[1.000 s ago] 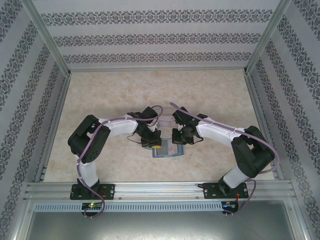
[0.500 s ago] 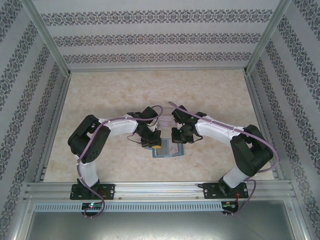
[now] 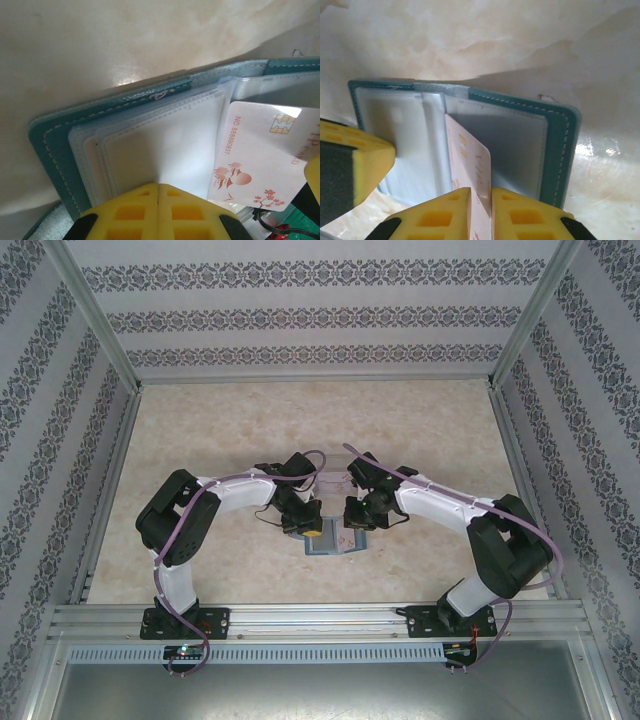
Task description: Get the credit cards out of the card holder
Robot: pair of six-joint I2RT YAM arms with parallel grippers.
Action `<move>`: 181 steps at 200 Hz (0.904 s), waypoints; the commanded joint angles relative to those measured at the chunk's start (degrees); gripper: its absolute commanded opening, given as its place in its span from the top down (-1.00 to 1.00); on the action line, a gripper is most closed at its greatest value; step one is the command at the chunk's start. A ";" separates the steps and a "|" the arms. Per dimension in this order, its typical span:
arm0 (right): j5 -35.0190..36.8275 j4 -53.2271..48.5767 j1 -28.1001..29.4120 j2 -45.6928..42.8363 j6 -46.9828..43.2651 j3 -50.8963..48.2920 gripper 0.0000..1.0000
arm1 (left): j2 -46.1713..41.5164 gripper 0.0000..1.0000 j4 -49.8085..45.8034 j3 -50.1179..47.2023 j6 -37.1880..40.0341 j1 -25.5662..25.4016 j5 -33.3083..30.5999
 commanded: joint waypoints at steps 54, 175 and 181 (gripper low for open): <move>-2.93 0.71 -0.20 -2.69 2.13 -2.14 0.66 | -1.07 0.94 -3.84 1.95 1.80 -0.83 -1.59; -0.86 -0.78 -0.33 -5.00 2.08 -1.61 0.89 | -5.16 0.94 -3.70 0.64 1.56 -0.05 -4.98; -0.32 -1.35 -0.33 -5.23 1.82 -1.17 0.89 | -5.38 0.94 -3.67 0.29 1.48 0.05 -5.25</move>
